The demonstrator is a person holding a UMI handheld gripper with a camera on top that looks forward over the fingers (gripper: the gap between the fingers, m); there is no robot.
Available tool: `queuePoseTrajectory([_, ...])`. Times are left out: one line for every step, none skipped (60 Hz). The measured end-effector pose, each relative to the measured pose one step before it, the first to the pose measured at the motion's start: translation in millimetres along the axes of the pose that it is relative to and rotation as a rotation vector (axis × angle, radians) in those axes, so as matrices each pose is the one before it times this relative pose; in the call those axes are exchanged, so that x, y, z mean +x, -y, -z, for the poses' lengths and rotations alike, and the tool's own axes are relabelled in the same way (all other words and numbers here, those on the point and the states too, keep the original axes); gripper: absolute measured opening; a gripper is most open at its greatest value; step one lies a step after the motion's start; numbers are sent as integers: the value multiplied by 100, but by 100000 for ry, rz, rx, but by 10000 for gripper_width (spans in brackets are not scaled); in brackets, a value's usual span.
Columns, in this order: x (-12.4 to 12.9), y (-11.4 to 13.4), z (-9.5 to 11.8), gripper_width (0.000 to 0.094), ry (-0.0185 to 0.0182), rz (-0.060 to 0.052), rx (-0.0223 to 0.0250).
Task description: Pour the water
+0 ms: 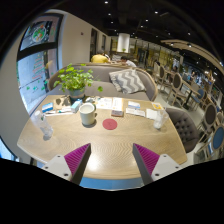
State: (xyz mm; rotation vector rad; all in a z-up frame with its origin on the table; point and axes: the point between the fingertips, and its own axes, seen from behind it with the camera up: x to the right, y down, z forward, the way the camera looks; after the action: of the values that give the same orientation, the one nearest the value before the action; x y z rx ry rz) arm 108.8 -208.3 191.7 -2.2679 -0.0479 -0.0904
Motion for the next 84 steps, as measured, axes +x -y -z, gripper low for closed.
queuePoseTrajectory([52, -643, -8, 863, 467, 204, -169])
queuePoseTrajectory([-374, 300, 61, 863, 515, 203, -345])
queuePoseTrajectory([-49, -711, -37, 861, 554, 168, 67])
queuePoseTrajectory([-244, -251, 1, 863, 426, 170, -43])
queuePoseTrajectory([-221, -282, -11, 862, 347, 173, -65])
queuePoseTrajectory([-232, -285, -8, 863, 295, 165, -135])
queuePoseTrajectory([-245, -265, -21, 862, 287, 163, -184])
queuePoseTrajectory([-246, -240, -37, 862, 297, 130, -133])
queuePoseTrajectory([-251, -210, -39, 862, 271, 133, -90])
queuePoseTrajectory([-330, 398, 118, 860, 359, 150, -399])
queuePoseTrajectory([-329, -308, -83, 860, 159, 140, -84])
queuePoseTrajectory([-329, -246, -35, 862, 222, 148, -104])
queuePoseTrajectory([-364, -215, 15, 860, 348, 152, -116])
queuePoseTrajectory([-384, -191, 19, 860, 401, 114, -44])
queuePoseTrajectory([-378, -204, 55, 860, 375, 86, 8])
queuePoseTrajectory([-412, -182, 12, 861, 391, 83, 90])
queuePoseTrajectory([-434, -182, 13, 860, 432, 55, 48])
queuePoseTrajectory([-482, -206, 22, 860, 518, 81, -59])
queuePoseTrajectory([-517, -231, 27, 862, 655, 136, -141])
queuePoseTrajectory([-601, -250, 30, 858, 833, 120, -111])
queuePoseTrajectory([-666, -65, 24, 856, 800, 70, -116])
queuePoseTrajectory([-642, -309, 15, 855, 941, 15, 224])
queuePoseTrajectory([-733, -160, 37, 857, 984, -35, 163])
queuePoseTrajectory([-709, -175, -34, 856, 917, -36, 204])
queuePoseTrajectory([-753, -183, -71, 855, 883, -21, 153])
queuePoseTrajectory([-741, -193, -52, 857, 803, -7, 61])
queuePoseTrajectory([-761, -205, -47, 856, 706, -11, -83])
queuePoseTrajectory([-820, -46, -50, 854, 633, -19, -191])
queuePoseTrajectory([-746, -271, -58, 856, 646, -25, 211])
queuePoseTrajectory([-817, -76, -46, 856, 696, -84, 272])
queuePoseTrajectory([-829, -76, -124, 856, 651, -116, 317])
queuePoseTrajectory([-854, -96, -128, 856, 554, -174, 159])
queuePoseTrajectory([-845, -100, -178, 856, 479, -222, 49])
queuePoseTrajectory([-853, -78, -191, 855, 438, -303, 28])
queuePoseTrajectory([-863, -53, -199, 854, 515, -362, 120])
queuePoseTrajectory([-900, -24, -254, 855, 622, -376, 278])
queuePoseTrajectory([-917, 28, -259, 855, 671, -357, 376])
queuePoseTrajectory([-921, 18, -351, 856, 709, -409, 467])
queuePoseTrajectory([-949, 177, -372, 856, 688, -379, 363])
queuePoseTrajectory([-888, 14, -383, 857, 696, -325, 512])
queuePoseTrajectory([-877, 81, -438, 857, 699, -269, 480])
queuePoseTrajectory([-875, 65, -425, 856, 703, -143, 568])
queuePoseTrajectory([-837, 136, -485, 856, 731, -32, 633])
queuePoseTrajectory([-817, 168, -563, 856, 646, 10, 763])
queuePoseTrajectory([-784, 209, -565, 857, 575, 72, 894])
queuePoseTrajectory([-698, 192, -555, 855, 574, 91, 937])
queuePoseTrajectory([-702, 250, -635, 854, 508, 115, 868])
queuePoseTrajectory([-614, 179, -647, 855, 388, 112, 674])
queuePoseTrajectory([-551, 191, -673, 853, 173, 103, 666])
queuePoseTrajectory([-527, 243, -683, 859, 92, 126, 779])
queuePoseTrajectory([-428, 245, -752, 862, -29, 112, 816])
queuePoseTrajectory([-398, 219, -740, 860, -153, 79, 782])
queuePoseTrajectory([-285, 230, -755, 859, -367, -31, 780])
queuePoseTrajectory([-272, 264, -768, 858, -351, -102, 843])
queuePoseTrajectory([-281, 260, -778, 861, -323, -113, 925])
queuePoseTrajectory([-213, 252, -770, 864, -281, -95, 1004])
queuePoseTrajectory([-212, 235, -759, 863, -322, -111, 924])
queuePoseTrajectory([-148, 190, -736, 860, -386, -129, 719])
queuePoseTrajectory([-133, 139, -785, 860, -441, -28, 640])
queuePoseTrajectory([-153, 98, -748, 861, -379, -36, 382])
queuePoseTrajectory([-126, 65, -767, 863, -296, -24, 214])
queuePoseTrajectory([-100, 70, -773, 861, -284, 54, 331])
queuePoseTrajectory([-57, 101, -720, 862, -339, 64, 547])
queuePoseTrajectory([-56, 112, -717, 863, -414, 78, 679])
queuePoseTrajectory([-43, 37, -692, 864, -495, 115, 542])
queuePoseTrajectory([-49, -21, -811, 863, -511, 224, 576])
queuePoseTrajectory([-75, -46, -591, 862, -478, 391, 291])
queuePoseTrajectory([-23, -20, -610, 861, -445, 407, 231])
queuePoseTrajectory([-76, -26, -581, 857, -357, 314, 283])
queuePoseTrajectory([-80, 9, -557, 852, -329, 218, 417])
queuePoseTrajectory([-68, 32, -551, 848, -326, 219, 562])
queuePoseTrajectory([-12, 8, -511, 843, -355, 301, 502])
queuePoseTrajectory([72, -9, -827, 839, -339, 301, 456])
queuePoseTrajectory([39, -29, -486, 836, -480, 373, 325])
queuePoseTrajectory([103, 6, -466, 834, -448, 338, 282])
queuePoseTrajectory([51, -31, -411, 827, -495, 196, 294])
queuePoseTrajectory([9, 14, -383, 820, -266, 50, 366])
queuePoseTrajectory([13, 29, -340, 808, -239, -125, 441])
queuePoseTrajectory([-7, -1, -336, 787, -75, -105, 452])
queuePoseTrajectory([-86, 33, -318, 761, 149, -55, 294])
queuePoseTrajectory([-133, 6, -276, 727, 347, 76, 275])
queuePoseTrajectory([-125, 87, -207, 695, 347, 127, 413])
queuePoseTrajectory([-143, 164, -189, 655, -8, 270, 767])
queuePoseTrajectory([8, 147, -74, 612, -53, 264, 736])
